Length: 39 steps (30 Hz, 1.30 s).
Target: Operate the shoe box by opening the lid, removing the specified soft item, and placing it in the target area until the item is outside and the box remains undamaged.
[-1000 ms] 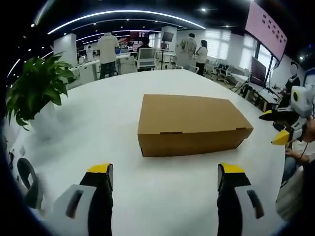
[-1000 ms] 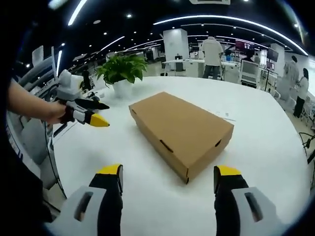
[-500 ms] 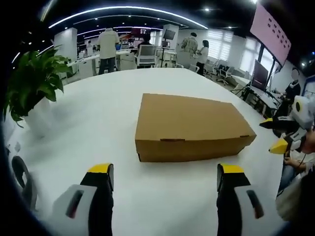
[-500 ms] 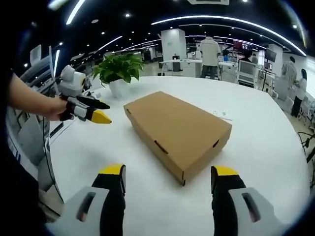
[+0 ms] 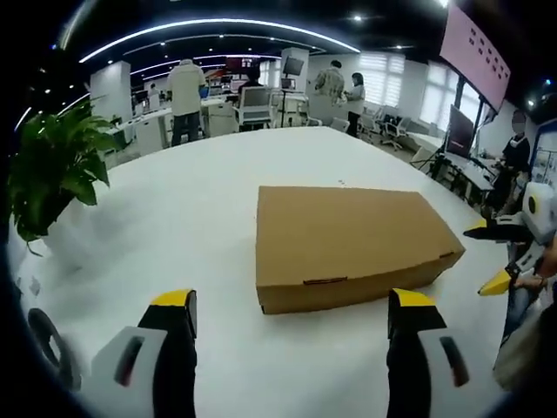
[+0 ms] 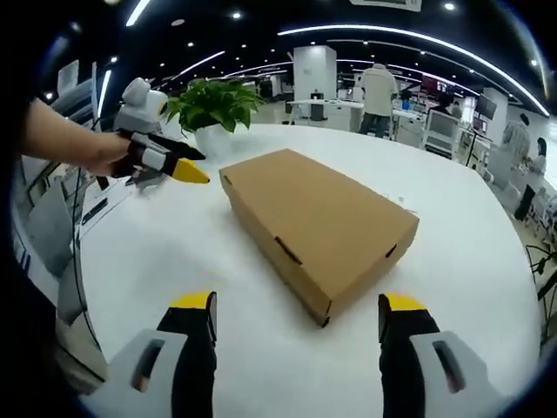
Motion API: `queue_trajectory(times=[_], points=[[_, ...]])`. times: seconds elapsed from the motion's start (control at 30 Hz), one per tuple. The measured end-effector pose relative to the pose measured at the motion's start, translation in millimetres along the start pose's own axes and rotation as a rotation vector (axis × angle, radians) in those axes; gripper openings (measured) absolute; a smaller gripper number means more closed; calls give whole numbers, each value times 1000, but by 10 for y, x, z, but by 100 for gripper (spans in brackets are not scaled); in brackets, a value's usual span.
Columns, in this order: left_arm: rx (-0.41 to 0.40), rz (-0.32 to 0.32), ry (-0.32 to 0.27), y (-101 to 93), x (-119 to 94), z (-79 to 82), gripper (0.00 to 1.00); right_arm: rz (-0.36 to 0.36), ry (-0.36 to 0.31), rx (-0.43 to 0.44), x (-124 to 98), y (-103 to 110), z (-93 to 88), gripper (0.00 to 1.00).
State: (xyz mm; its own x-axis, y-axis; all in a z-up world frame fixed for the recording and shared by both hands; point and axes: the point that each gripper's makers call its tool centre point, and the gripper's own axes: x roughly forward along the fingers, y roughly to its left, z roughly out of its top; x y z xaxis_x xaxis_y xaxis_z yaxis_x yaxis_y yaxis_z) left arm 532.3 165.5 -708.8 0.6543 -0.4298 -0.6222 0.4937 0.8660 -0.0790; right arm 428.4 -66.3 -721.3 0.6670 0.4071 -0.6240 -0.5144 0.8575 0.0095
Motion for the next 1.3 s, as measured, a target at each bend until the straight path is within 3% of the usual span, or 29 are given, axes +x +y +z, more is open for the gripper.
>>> queue_trajectory(times=[0.07,0.17,0.2,0.27,0.4,0.43,0.5,0.67,0.83,0.93,1.03,1.2,1.3], points=[[46,3,15,16,20,-13,92,-21,-15,20,0,-40,32,66],[75,-7,-14,0,40,55,89,-40,-9,45,12,-85,39,65],[127,15,-25,23,73,105,89,-41,-12,45,16,-87,42,65],[210,3,16,5,108,96,88,-45,-9,30,19,-97,46,65],[162,-21,5,-31,168,132,81,-49,-8,13,34,-96,62,65],[105,-41,17,-62,197,107,78,-50,-7,13,38,-97,65,65],[112,-37,17,-66,219,95,72,-54,-16,10,45,-105,93,65],[152,-49,42,-89,289,31,75,-62,-33,34,112,-155,151,75],[168,-59,51,-85,339,26,77,-68,-40,76,160,-198,139,75],[145,-62,52,-99,380,-10,78,-76,-25,91,207,-201,104,80],[162,-65,94,-129,406,-127,78,-83,10,74,265,-210,42,80],[156,-77,107,-201,427,-150,80,-80,38,111,336,-207,-4,80],[157,-67,109,-212,442,-115,92,-91,47,161,352,-222,-6,79]])
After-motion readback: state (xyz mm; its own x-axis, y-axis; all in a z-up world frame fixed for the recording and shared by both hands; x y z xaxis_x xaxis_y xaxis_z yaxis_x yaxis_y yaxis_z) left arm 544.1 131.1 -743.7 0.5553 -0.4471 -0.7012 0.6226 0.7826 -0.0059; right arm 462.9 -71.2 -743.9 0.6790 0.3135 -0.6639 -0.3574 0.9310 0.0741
